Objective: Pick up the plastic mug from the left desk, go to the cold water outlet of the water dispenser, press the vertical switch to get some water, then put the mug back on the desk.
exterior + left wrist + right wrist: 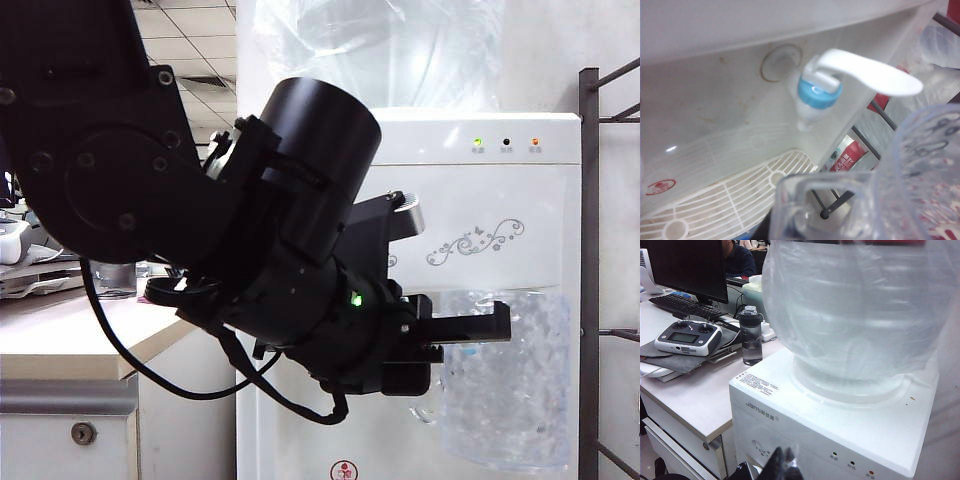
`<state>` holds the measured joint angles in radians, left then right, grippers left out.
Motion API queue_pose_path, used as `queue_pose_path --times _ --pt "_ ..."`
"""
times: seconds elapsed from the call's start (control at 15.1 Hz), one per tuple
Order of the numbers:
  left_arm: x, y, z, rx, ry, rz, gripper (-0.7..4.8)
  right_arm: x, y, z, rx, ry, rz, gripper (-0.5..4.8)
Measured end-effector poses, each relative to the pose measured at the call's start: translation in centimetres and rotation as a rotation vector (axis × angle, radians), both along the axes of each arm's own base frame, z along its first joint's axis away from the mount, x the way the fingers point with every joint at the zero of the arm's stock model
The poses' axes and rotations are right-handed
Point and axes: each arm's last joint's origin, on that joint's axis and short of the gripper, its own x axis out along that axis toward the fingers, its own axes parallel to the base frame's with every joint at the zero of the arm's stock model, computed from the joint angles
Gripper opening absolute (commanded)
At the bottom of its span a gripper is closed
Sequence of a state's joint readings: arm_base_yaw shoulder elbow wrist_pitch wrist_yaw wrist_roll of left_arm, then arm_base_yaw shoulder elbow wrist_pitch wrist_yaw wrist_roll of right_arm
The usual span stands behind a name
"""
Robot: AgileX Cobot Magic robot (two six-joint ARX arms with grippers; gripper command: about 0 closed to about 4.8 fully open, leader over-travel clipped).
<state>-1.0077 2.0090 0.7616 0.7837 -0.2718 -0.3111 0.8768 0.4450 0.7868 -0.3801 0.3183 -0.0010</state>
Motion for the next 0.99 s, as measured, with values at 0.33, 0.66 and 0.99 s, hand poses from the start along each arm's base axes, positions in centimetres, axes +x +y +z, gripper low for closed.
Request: queue_pose_path --times 0.33,0.66,0.99 --pt "0.0 0.0 0.0 0.0 0.0 0.0 -0.06 0.0 0.0 0.0 0.0 0.0 0.0 -0.01" --pt "0.3 -0.4 0.4 -0.048 -0.044 0.016 -0.06 0.0 0.0 0.0 0.0 0.0 0.0 -0.01" --pt "1.7 0.8 -1.1 0.029 0.001 0.074 -0.06 0.0 0.0 0.0 0.0 0.0 0.0 -0.01"
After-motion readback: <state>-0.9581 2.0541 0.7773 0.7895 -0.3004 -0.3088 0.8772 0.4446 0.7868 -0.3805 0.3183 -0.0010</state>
